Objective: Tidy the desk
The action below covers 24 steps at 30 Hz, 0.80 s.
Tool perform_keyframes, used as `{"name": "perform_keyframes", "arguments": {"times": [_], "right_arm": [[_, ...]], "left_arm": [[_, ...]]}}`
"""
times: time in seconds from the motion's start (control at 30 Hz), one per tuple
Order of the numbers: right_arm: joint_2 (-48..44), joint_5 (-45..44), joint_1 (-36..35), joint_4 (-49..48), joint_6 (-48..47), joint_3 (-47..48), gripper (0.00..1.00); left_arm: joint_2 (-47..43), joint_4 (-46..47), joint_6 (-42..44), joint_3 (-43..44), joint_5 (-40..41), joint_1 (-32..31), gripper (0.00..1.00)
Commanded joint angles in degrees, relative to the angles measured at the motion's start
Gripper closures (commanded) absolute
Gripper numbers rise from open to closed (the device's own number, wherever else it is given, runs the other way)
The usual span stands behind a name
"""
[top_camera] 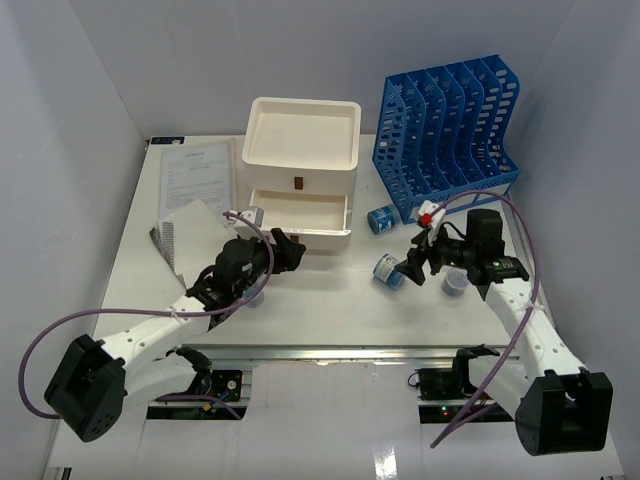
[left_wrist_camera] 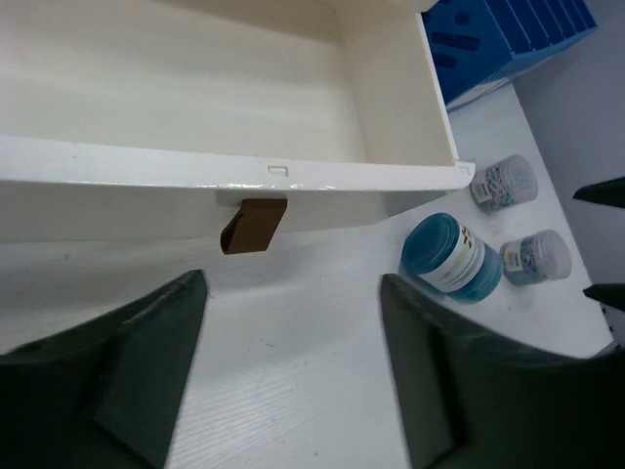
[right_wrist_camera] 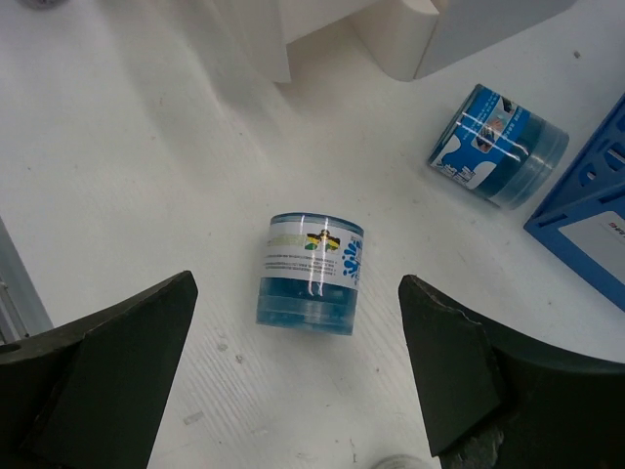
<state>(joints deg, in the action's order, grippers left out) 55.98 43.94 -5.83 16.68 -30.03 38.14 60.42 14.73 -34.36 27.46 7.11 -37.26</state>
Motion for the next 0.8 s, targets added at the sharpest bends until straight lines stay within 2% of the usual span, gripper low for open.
{"name": "perform_keyframes", "arguments": {"times": [0.0,0.03,0.17,0.3,0.5,0.77], "right_arm": [[2.2,-20.4,-8.8,4.5,2.2,6.5,0.10],[3.0,-22.3,-10.6,4.9,2.5,7.5,0.10],[9.1,-30.1,-16.4,6.6,4.2,10.3,0.10],[14.0,-32.9,-19.8,5.2,4.7,11.1,0.10],[19.7,-34.7,-22.4,6.4,1.9,13.0,0.10],[24.9,-39.2,-23.7,4.1,-1.7,10.9,0.07]], "left_arm": [[-7.5,-5.7,1.6,0.3,0.3,-0.2,0.06],[-9.6,-7.1,2.3,0.3,0.2,-0.2,0.02],[-16.7,-14.1,5.1,2.0,0.7,-0.2,0.02],[-24.2,-21.4,5.9,2.9,2.4,-0.2,0.02],[-34.6,-30.2,6.0,2.9,3.3,-0.2,0.02],[-40.2,-35.3,4.6,1.8,4.3,-0.2,0.02]]}}
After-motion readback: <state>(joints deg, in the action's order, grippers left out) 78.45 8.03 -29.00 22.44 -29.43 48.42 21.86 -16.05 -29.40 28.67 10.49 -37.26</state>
